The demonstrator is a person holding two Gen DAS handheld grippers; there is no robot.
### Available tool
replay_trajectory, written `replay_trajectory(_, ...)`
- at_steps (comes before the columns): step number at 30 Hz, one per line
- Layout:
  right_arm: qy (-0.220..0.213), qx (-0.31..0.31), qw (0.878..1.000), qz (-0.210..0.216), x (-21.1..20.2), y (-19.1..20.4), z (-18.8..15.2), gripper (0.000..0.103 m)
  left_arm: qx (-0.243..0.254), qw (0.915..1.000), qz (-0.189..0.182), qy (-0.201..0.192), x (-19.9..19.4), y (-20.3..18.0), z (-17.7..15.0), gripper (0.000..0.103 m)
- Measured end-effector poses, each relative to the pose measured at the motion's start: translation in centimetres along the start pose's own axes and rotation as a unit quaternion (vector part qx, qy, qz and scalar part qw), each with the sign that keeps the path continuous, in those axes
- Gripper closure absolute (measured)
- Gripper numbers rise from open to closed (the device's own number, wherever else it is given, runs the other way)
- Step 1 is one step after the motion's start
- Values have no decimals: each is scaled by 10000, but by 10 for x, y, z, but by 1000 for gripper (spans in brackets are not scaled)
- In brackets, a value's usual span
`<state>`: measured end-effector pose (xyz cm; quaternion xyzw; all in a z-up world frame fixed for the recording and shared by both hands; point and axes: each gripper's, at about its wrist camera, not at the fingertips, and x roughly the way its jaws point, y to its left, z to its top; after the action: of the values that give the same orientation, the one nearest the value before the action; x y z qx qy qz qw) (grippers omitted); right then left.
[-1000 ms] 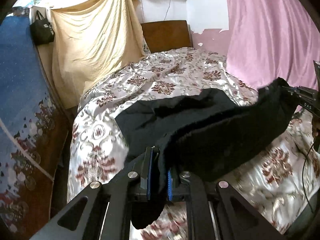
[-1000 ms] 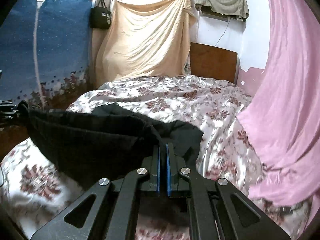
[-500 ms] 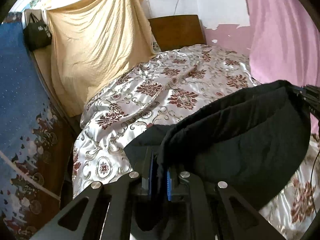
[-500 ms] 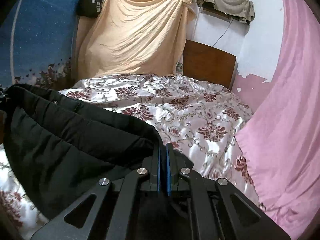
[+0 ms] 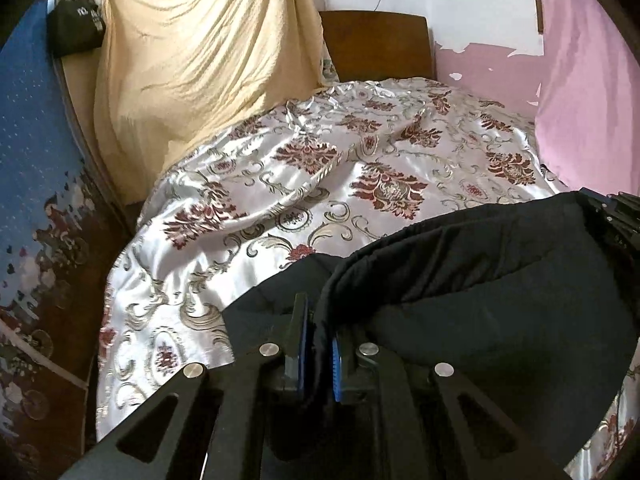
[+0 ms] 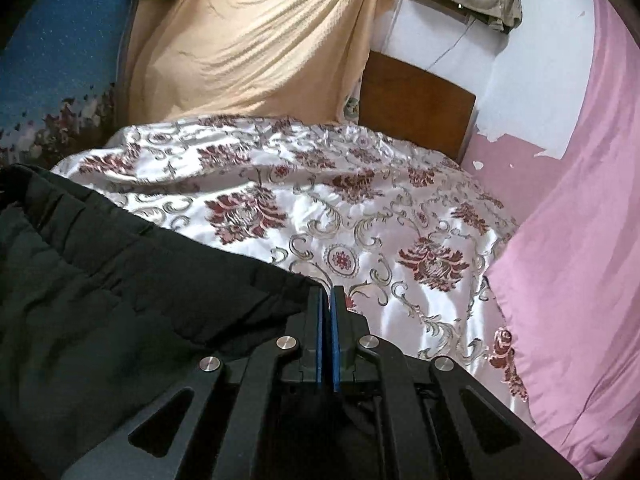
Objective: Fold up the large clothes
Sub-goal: 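Lift the gripped edge with both tools and fold it over the jacket, then lay the fold down on the jacket and open both tools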
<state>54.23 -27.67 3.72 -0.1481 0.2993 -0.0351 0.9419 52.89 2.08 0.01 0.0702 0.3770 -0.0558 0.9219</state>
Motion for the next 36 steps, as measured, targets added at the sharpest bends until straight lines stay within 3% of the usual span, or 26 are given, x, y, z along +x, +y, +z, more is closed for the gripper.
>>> replay_trajectory(4, 220, 73, 9997, 19, 29, 2, -8, 100, -148, 9996, -127, 181, 31, 5, -3, 94)
replay_trajectory(15, 480, 111, 9986, -184, 67, 4, -10, 100, -447, 9976, -239, 466, 68, 6, 1, 94)
replay_trajectory(18, 512, 202, 9983, -189, 70, 3, -12, 101, -772, 9949, -378, 520, 65, 11, 0, 93)
replay_trajectory(25, 229, 220, 9995, 62, 50, 4, -15, 101, -814, 9946, -286, 575, 50, 10, 2, 87)
replay_trajectory(27, 183, 252, 9995, 104, 42, 3, -13, 101, -852, 9942, -247, 603, 47, 11, 4, 82)
replay_trajectory(28, 158, 250, 9995, 111, 37, 2, -11, 100, -880, 9941, -248, 578, 44, 12, 5, 75)
replay_trajectory(30, 113, 232, 9996, 142, 28, -1, -8, 97, -1024, 9935, -272, 410, 33, 15, 6, 43)
replay_trajectory(31, 77, 207, 9996, 167, 20, -2, -6, 88, -1117, 9929, -269, 305, 27, 17, 7, 19)
replay_trajectory(32, 29, 197, 9996, 177, 13, -3, -4, 80, -1241, 9919, -244, 111, 17, 19, 8, 10)
replay_trajectory(33, -47, 219, 9995, 223, 5, -5, -4, 57, -1292, 9913, -242, 4, 11, 20, 8, 10)
replay_trajectory(34, -138, 264, 9992, 276, -3, -7, -4, 45, -1328, 9906, -310, -105, 4, 20, 9, 10)
replay_trajectory(35, -283, 322, 9985, 352, -15, -8, -6, 38, -1323, 9904, -382, -138, -1, 18, 8, 9)
replay_trajectory(36, -333, 343, 9980, 402, -21, -8, -8, 38, -1307, 9904, -420, -170, -5, 15, 7, 9)
